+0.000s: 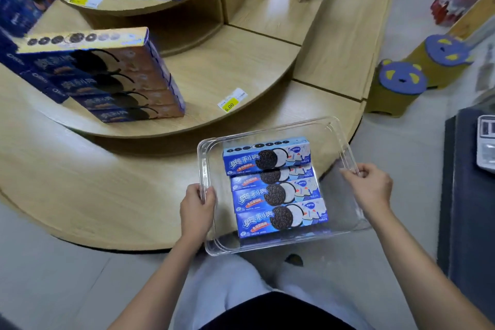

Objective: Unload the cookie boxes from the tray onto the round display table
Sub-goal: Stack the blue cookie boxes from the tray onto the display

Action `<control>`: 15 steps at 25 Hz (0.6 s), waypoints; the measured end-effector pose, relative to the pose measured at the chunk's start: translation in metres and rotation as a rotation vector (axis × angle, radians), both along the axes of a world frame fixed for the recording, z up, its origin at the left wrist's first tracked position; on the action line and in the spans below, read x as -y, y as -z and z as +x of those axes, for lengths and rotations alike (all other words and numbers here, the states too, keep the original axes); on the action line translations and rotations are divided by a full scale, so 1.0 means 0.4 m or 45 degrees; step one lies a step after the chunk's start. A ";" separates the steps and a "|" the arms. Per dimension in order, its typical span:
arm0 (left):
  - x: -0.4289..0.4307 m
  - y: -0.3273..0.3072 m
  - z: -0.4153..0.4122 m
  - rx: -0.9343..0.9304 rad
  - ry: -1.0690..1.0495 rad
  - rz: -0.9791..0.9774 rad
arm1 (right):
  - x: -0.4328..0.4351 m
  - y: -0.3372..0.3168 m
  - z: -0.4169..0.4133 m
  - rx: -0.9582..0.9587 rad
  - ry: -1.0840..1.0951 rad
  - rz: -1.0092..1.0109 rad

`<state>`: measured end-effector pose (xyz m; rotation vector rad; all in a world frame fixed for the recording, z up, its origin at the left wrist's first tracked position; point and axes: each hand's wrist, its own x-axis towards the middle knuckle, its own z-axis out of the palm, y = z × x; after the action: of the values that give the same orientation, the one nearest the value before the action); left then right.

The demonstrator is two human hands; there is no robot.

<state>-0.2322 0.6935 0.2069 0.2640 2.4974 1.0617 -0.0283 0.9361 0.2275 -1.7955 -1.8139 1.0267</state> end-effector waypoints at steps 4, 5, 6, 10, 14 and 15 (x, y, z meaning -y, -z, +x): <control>-0.145 -0.010 0.098 0.007 -0.063 0.016 | -0.144 -0.018 0.086 -0.007 0.035 0.037; -0.176 -0.012 0.108 0.012 -0.072 0.029 | -0.177 -0.019 0.096 -0.020 0.040 0.034; -0.209 -0.013 0.114 0.020 -0.081 0.041 | -0.210 -0.019 0.103 -0.037 0.044 0.030; -0.338 0.011 0.108 0.007 -0.113 0.044 | -0.341 -0.002 0.096 -0.066 0.035 0.026; -0.454 0.050 0.088 0.053 -0.129 0.039 | -0.468 0.001 0.053 -0.025 0.001 0.033; -0.473 0.052 0.085 0.060 -0.144 0.032 | -0.493 -0.005 0.040 -0.004 -0.026 0.023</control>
<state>-0.1983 0.8828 0.1859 0.1045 2.4836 1.1310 -0.0122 1.1332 0.2297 -1.7672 -1.8376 1.0164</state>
